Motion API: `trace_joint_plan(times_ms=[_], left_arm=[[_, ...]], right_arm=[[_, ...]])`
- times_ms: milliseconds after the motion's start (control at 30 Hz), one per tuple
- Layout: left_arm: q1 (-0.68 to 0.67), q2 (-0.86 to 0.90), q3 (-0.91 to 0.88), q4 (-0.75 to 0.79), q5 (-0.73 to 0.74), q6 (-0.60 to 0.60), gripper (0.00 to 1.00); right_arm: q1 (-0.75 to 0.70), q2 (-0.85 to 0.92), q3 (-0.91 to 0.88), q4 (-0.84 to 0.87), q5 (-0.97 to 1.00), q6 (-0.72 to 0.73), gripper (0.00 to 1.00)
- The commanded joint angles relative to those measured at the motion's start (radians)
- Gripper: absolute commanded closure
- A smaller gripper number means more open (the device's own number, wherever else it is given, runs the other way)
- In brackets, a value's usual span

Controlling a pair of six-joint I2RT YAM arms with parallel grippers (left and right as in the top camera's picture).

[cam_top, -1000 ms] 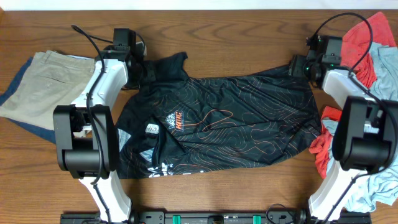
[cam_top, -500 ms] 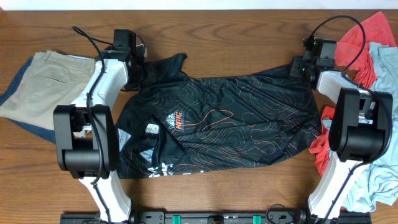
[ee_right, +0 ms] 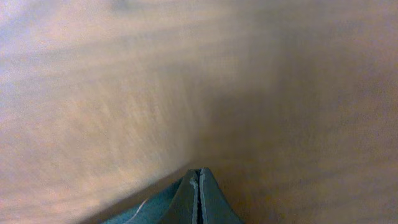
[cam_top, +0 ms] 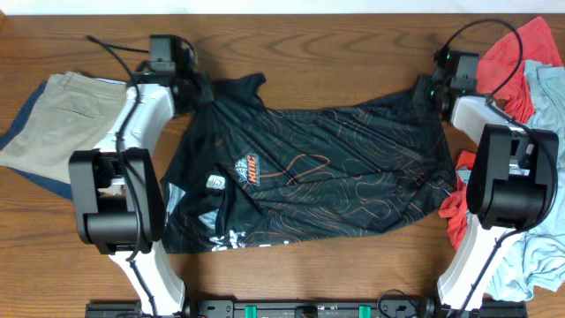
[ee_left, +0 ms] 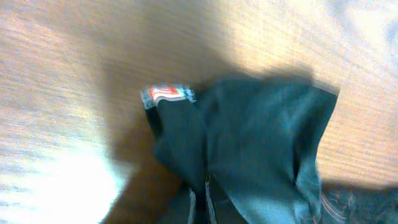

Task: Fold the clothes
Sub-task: 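Fold the shirt's top half down toward the bottom with both grippers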

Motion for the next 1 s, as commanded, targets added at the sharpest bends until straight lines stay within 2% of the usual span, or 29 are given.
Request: trace_joint_plan(times_ms=[0,133,233,367,567,633,767,967], left_arm=[[0.049,-0.013,0.072,0.048,0.075,-0.09,0.94],[0.078,-0.013,0.16,0.076,0.186,-0.097,0.94],[0.082,-0.023,0.206,0.027,0.24,-0.096,0.94],[0.082,-0.039,0.214,-0.168,0.241,-0.077,0.94],[0.082,-0.04,0.214,-0.559,0.239,0.067,0.94],[0.082,-0.04,0.213,-0.649,0.214,0.092,0.93],[0.082,-0.04,0.213,-0.793,0.065,0.093,0.94],[0.082,-0.04,0.202,-0.85,-0.089,0.093,0.94]], right_arm=[[0.017,-0.05,0.123,-0.033,-0.011,0.03,0.99],[0.021,-0.054,0.248,-0.149,-0.01,0.023,0.99],[0.023,-0.054,0.315,-0.269,-0.01,0.023,0.99],[0.023,-0.062,0.349,-0.469,-0.01,0.023,0.99],[0.02,-0.089,0.35,-0.775,-0.009,-0.051,0.99],[0.018,-0.089,0.349,-0.853,-0.004,-0.072,0.99],[0.013,-0.089,0.344,-0.999,0.1,-0.075,0.99],[0.013,-0.089,0.344,-1.108,0.185,-0.075,0.99]])
